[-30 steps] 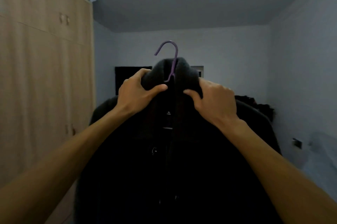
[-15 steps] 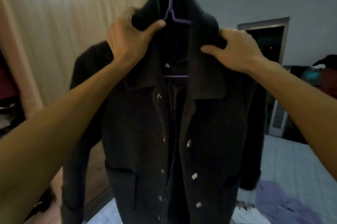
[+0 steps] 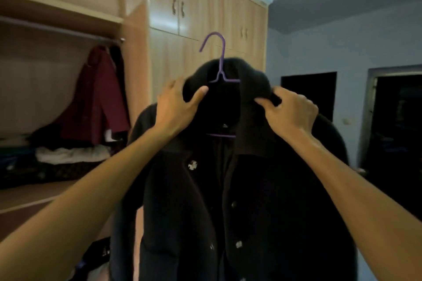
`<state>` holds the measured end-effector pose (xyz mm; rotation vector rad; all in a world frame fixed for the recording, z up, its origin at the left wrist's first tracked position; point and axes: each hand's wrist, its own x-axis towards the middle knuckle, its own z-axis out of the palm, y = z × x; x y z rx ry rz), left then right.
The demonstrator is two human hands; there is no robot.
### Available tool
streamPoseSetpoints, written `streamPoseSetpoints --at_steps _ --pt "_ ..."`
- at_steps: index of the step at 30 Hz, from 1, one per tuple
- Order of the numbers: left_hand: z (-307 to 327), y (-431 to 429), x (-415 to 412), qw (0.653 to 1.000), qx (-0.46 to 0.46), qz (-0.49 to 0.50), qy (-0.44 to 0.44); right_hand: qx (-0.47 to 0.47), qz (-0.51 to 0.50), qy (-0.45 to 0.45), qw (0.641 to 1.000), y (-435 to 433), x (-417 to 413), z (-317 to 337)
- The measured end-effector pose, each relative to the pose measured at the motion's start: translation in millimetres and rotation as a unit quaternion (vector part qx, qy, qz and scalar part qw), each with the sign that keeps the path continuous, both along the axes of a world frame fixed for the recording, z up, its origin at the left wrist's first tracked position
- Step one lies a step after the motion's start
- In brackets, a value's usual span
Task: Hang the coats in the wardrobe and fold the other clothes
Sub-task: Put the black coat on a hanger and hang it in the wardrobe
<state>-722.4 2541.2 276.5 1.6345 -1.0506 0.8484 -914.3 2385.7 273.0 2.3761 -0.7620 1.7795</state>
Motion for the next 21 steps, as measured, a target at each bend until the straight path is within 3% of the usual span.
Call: streamPoseSetpoints --at_steps 9,21 --pt "-11 125 61 0.995 -0.043 0.094 -0.004 0.047 0.092 -0.007 0.995 88 89 11" --pt "-18 236 174 0.975 -0.031 0.219 0.017 0.089 0.208 0.009 0.974 149 273 30"
